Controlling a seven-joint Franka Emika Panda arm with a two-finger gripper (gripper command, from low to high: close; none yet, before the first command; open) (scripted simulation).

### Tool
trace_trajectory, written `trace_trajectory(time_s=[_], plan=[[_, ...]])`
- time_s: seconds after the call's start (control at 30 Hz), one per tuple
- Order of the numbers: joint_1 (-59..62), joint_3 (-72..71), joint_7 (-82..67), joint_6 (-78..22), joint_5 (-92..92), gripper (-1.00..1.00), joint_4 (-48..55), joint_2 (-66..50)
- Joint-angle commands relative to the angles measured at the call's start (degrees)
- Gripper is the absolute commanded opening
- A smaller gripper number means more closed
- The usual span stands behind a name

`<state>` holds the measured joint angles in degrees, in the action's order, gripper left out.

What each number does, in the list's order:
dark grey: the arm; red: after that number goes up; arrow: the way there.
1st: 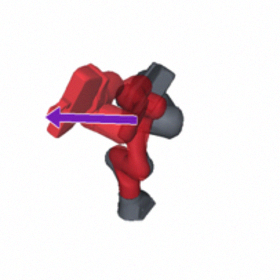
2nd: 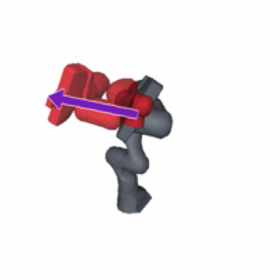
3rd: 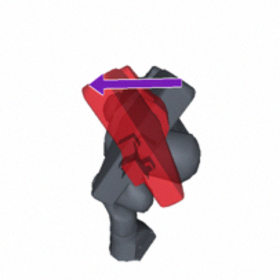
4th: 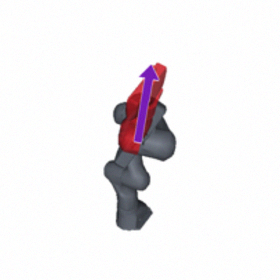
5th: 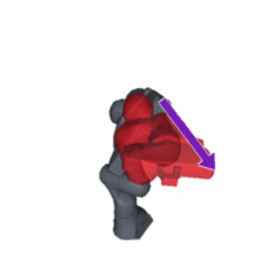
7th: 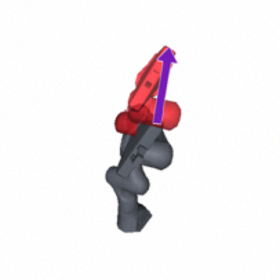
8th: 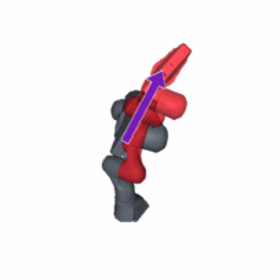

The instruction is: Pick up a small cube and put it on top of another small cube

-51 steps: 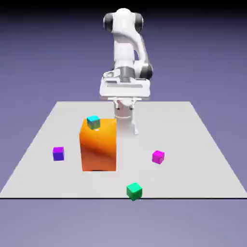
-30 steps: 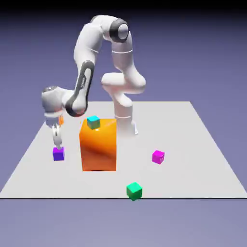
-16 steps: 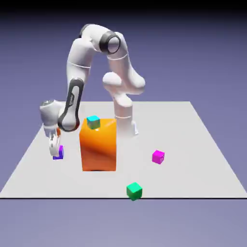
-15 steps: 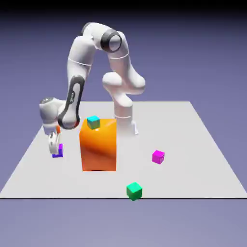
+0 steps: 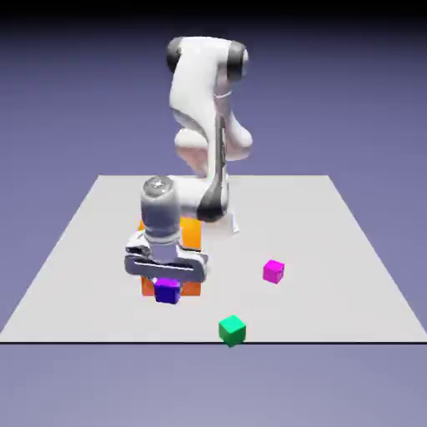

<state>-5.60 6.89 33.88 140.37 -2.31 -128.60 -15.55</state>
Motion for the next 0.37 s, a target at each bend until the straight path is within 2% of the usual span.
trace_trajectory(time_s=[0.0,0.07,0.23,0.27,0.33], plan=[[-1.69,-2.07,-1.77,-0.91,1.34,-1.0,1.41,-0.3],[-2.95,-3.62,-3.17,-1.6,2.25,-1.0,2.47,-0.53],[-2.56,-4.02,-3.53,7.14,1.7,-1.0,2.06,-8.87],[-2.56,-4.02,-3.53,7.14,1.7,1.0,2.06,-8.87],[-2.66,-3.92,-3.44,4.97,1.84,1.0,2.16,-6.8]])
